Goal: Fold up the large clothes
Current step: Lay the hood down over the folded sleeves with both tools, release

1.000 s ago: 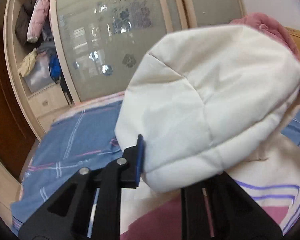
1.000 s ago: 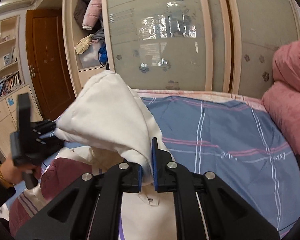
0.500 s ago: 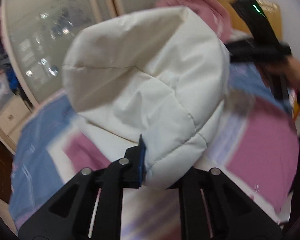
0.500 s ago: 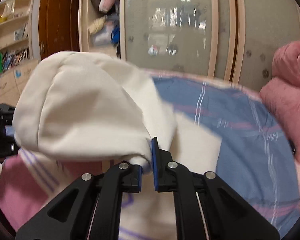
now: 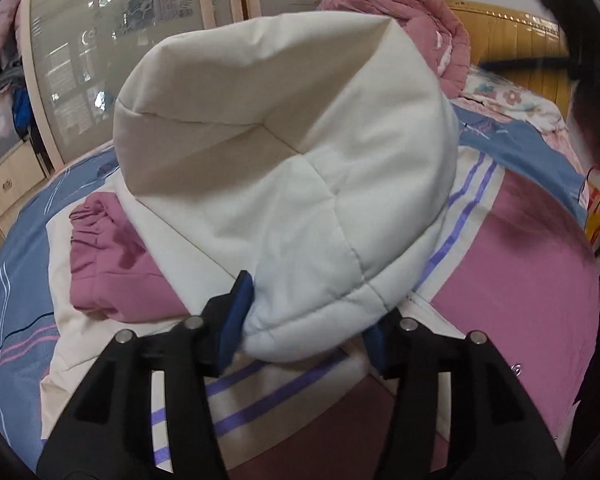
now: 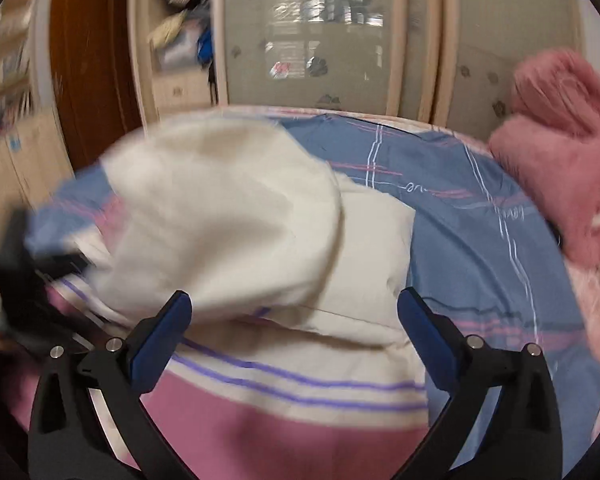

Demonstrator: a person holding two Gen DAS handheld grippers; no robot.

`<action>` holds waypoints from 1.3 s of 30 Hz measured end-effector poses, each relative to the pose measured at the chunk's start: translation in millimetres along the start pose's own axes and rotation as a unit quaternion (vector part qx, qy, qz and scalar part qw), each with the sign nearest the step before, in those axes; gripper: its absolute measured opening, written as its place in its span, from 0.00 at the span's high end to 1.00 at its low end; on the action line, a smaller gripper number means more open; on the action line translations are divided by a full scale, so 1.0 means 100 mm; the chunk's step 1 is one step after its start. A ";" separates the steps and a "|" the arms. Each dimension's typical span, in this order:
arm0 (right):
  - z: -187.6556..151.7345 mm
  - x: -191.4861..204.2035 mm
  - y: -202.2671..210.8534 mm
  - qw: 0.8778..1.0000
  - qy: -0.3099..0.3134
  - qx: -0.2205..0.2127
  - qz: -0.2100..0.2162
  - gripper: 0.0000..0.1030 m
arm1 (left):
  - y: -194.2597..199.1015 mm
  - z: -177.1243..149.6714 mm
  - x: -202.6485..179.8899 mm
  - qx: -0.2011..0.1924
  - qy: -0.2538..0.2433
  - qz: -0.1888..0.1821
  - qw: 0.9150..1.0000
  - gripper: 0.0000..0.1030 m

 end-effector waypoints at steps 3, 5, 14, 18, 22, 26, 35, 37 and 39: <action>0.53 0.23 0.23 0.995 -0.051 -0.075 0.038 0.01 | 0.01 0.02 -0.07 -0.003 0.000 -0.007 1.000 0.27; 0.87 0.53 0.12 0.992 -0.044 -0.100 0.056 0.01 | 0.17 0.06 -0.19 -0.021 0.009 -0.028 0.999 0.09; 0.99 1.02 -1.55 0.998 0.037 -0.045 0.017 0.01 | 0.91 0.24 -0.24 -0.107 0.015 -0.061 0.992 0.02; 0.12 0.72 -2.23 0.996 -0.017 0.086 0.010 0.01 | 1.05 0.27 0.45 -0.141 0.174 -0.030 0.974 0.02; -0.42 0.71 -2.24 0.999 0.022 0.046 -0.006 0.01 | 0.96 0.16 0.89 -0.130 0.268 0.041 0.954 0.02; -0.45 0.66 -2.25 0.999 0.002 0.053 0.003 0.01 | 0.79 0.15 0.99 -0.105 0.290 0.071 0.948 0.02; -0.12 0.28 -1.38 0.985 -0.097 -0.132 0.052 0.01 | 0.54 1.15 0.79 -0.134 0.271 0.077 0.950 0.02; -0.21 -0.08 -1.03 0.974 -0.153 -0.166 0.007 0.01 | 0.36 1.37 0.75 -0.142 0.248 0.093 0.954 0.02; -0.39 -0.31 -0.85 0.968 -0.192 -0.163 -0.004 0.01 | 0.09 1.47 0.72 -0.130 0.234 0.100 0.958 0.02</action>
Point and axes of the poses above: each gripper's, at about its wrist camera, not at the fingertips, and y roughly against the way its jaws point, x to its left, z to its top, the point moved 10 cm from there along -y, roughly the way its jaws point, and after that the axes turned 2 degrees about -y, right-handed, at the moved point
